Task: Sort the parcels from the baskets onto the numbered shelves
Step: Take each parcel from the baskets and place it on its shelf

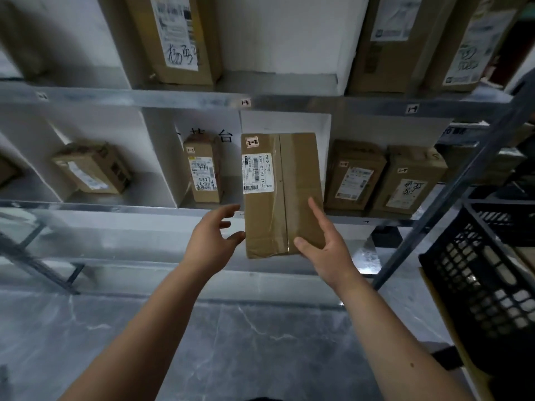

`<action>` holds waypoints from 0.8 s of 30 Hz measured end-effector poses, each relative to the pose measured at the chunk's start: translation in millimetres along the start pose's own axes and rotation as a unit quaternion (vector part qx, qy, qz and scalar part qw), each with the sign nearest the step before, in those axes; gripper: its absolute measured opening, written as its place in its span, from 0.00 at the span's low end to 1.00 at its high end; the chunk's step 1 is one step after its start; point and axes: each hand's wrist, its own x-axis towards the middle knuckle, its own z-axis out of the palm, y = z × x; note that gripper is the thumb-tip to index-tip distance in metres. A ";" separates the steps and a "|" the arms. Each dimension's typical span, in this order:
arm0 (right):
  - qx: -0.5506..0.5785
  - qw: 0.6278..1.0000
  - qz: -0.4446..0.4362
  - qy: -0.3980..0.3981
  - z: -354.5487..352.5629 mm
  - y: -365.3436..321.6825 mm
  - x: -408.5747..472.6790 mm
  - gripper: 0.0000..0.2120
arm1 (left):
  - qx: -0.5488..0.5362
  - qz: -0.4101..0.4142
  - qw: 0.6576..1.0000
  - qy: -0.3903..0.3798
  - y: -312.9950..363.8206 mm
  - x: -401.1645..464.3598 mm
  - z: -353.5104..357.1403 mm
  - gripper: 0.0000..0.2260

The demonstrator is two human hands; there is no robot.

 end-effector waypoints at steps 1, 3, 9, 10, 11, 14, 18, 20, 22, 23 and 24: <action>0.000 1.000 -0.009 0.006 7.0 -5.3 3.4 0.38 | -0.004 0.013 1.000 0.001 -1.5 5.5 -8.7 0.27; -0.006 0.999 -0.031 0.018 18.2 -17.5 10.1 0.38 | -0.011 0.042 0.999 0.004 -2.7 17.3 -25.0 0.27; -0.011 0.994 -0.092 0.050 34.1 -64.9 29.3 0.37 | -0.064 0.124 0.990 0.030 15.0 52.1 -64.0 0.27; -0.014 0.993 -0.100 0.055 33.7 -72.2 33.2 0.37 | -0.068 0.137 0.988 0.034 19.6 58.6 -68.0 0.27; -0.016 0.992 -0.108 0.059 32.8 -79.3 37.3 0.37 | -0.070 0.148 0.986 0.037 24.9 65.0 -71.7 0.27; -0.013 0.988 -0.133 0.074 27.7 -102.2 50.1 0.37 | -0.067 0.174 0.982 0.042 43.7 85.0 -81.5 0.27; -0.026 0.984 -0.153 0.085 23.2 -124.7 67.7 0.37 | -0.068 0.189 0.979 0.037 62.0 104.5 -91.1 0.27; -0.029 0.984 -0.155 0.084 24.0 -129.2 75.8 0.37 | -0.072 0.196 0.977 0.045 65.1 110.8 -94.3 0.26; -0.025 0.983 -0.166 0.078 27.9 -129.8 83.7 0.37 | -0.070 0.201 0.975 0.059 63.9 114.8 -99.0 0.26; -0.023 0.982 -0.171 0.073 31.2 -129.3 87.7 0.37 | -0.068 0.200 0.975 0.066 61.4 116.2 -102.4 0.26; -0.022 0.982 -0.175 0.067 35.8 -128.5 91.7 0.37 | -0.066 0.198 0.975 0.073 57.3 117.2 -106.4 0.26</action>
